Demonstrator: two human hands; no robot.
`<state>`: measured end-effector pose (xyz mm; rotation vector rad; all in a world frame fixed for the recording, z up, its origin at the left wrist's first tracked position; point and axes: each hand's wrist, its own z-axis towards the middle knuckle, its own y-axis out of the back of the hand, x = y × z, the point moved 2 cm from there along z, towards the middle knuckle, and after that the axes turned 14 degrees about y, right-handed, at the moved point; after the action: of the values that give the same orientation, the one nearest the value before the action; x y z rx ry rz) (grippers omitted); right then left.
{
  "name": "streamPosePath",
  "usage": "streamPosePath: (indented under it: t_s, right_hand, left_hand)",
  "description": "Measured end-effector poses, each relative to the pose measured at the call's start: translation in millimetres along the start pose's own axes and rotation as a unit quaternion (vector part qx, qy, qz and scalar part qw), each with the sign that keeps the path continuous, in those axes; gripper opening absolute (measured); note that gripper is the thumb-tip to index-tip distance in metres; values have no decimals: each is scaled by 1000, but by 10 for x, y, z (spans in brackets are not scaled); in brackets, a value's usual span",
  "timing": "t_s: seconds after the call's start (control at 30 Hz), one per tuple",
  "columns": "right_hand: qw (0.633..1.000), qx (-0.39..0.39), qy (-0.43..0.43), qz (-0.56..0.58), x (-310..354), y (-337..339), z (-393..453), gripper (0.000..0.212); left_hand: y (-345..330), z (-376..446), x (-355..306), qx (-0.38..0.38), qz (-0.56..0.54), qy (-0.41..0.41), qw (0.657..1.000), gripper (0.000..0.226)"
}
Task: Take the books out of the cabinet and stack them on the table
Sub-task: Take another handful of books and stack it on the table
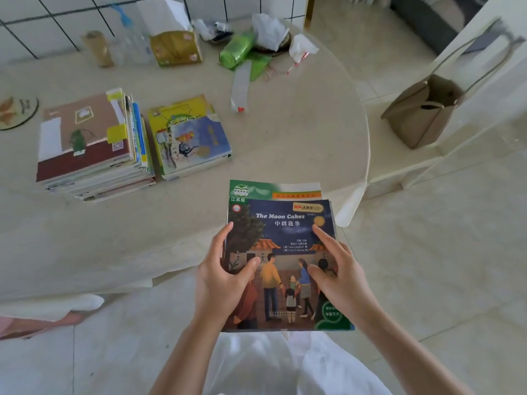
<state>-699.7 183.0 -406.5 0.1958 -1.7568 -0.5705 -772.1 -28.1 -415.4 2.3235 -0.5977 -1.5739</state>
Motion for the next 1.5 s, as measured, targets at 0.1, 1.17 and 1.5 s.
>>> streamPosePath:
  t_s: [0.1, 1.17, 1.5]
  right_hand:
    - [1000, -6, 0, 6, 114, -33, 371, 77]
    - [984, 105, 94, 112, 452, -133, 2826, 50]
    - [983, 127, 135, -5, 49, -295, 2928, 23]
  left_hand:
    - [24, 374, -121, 3, -6, 2, 1000, 75]
    - [414, 2234, -682, 43, -227, 94, 968, 61]
    - [181, 2144, -255, -41, -144, 99, 984, 25]
